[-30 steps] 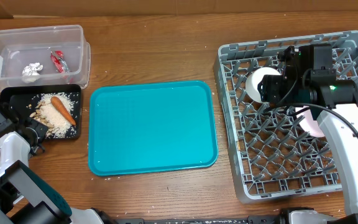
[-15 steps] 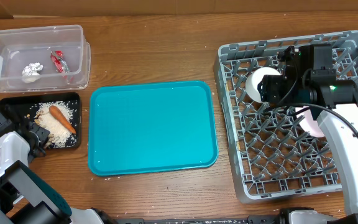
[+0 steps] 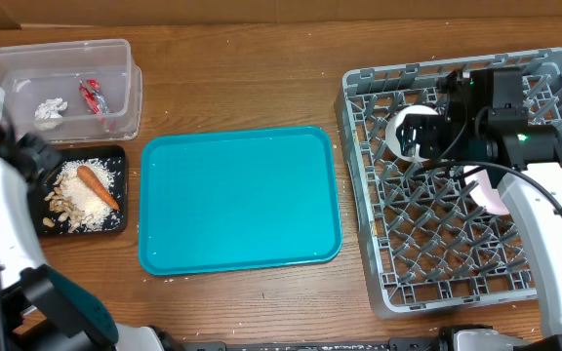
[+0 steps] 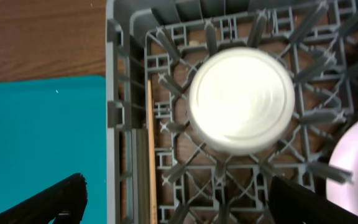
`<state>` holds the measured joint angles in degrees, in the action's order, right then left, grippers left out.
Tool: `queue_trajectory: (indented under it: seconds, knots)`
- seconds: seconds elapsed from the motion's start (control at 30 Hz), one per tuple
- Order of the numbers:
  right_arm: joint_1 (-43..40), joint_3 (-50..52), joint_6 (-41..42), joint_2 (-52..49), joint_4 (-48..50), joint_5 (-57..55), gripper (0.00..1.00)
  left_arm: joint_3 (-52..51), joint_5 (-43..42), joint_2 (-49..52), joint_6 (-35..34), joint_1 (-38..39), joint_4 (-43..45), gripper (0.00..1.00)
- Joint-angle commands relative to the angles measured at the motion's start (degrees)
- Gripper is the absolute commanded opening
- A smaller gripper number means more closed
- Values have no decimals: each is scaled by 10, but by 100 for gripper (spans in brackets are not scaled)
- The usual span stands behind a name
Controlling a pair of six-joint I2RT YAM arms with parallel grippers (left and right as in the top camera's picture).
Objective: Sort waste into correct bins and load items into the dishwasher
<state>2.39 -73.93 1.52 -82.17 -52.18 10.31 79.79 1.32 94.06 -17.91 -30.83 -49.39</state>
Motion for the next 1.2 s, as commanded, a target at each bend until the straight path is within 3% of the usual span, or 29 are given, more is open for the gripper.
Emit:
queue_trajectory:
  seconds: [0.0, 0.07, 0.17, 0.3, 0.6, 0.87, 1.17]
  knots:
    - [1, -15, 0, 0, 28, 4, 98, 24, -15, -12, 59, 78, -30, 76]
    - [1, -16, 1, -3, 50, 5, 98, 24, -15, -12, 76, 123, -58, 88]
    - [1, -39, 2, -20, 38, 5, 100, 24, -17, -12, 76, 191, -125, 92]
    - [1, -96, 2, -47, -49, 5, 100, 24, -37, -12, 76, 243, -227, 100]
    - [1, -105, 2, -45, -216, 35, 100, 23, -45, -12, 77, 260, -381, 100]
    - [1, -89, 2, -23, -291, 32, 100, -16, -44, -58, 87, 261, -390, 100]
    - [2, 66, 22, 225, -179, -27, 100, -183, -86, -352, 93, 260, -253, 100]
